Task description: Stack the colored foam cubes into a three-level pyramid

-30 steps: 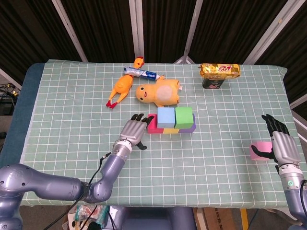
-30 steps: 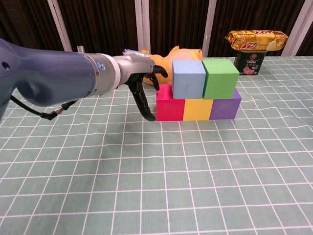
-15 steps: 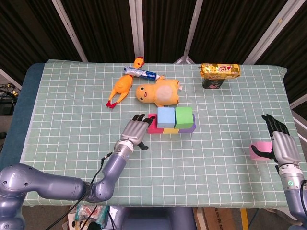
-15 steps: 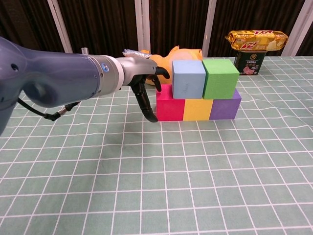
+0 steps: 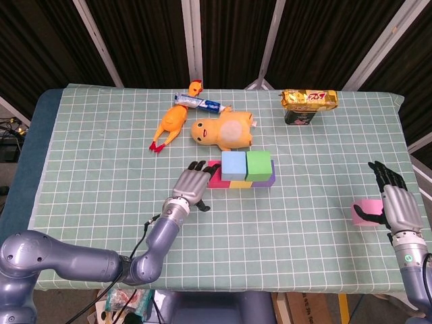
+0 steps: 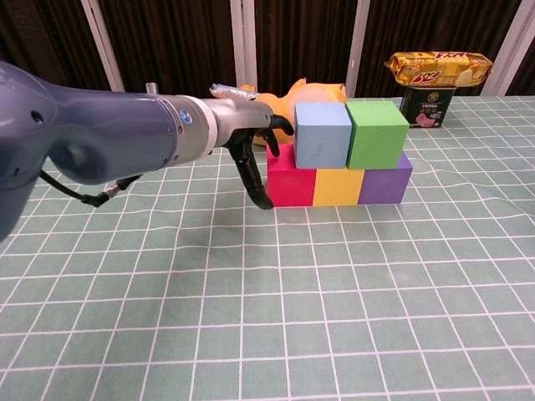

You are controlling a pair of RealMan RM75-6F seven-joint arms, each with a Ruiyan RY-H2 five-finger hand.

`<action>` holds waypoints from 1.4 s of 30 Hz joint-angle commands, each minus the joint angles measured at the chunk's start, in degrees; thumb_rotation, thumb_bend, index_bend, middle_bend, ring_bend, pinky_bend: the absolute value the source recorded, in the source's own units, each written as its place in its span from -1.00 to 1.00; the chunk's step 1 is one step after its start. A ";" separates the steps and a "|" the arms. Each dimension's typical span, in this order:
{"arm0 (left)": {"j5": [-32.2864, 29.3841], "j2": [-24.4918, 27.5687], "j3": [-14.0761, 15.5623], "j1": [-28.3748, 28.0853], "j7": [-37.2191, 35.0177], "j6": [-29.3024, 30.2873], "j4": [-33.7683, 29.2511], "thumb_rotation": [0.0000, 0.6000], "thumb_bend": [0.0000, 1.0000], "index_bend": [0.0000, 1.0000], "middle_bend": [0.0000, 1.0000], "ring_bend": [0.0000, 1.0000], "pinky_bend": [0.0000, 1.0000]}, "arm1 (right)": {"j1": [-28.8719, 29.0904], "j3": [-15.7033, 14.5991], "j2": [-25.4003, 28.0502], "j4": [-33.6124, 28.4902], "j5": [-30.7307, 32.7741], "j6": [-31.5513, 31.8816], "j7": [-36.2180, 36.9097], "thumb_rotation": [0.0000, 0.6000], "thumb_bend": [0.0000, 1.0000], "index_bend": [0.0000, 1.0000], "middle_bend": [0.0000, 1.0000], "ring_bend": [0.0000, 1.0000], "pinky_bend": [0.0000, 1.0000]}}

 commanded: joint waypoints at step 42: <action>8.34 13.74 2.04 8.67 -4.66 7.20 -17.57 1.00 -0.68 -0.99 -0.75 -0.96 -0.91 | 0.01 -0.13 -0.11 0.26 -0.18 0.40 -0.73 1.00 -0.40 -1.00 -1.00 -1.00 -1.00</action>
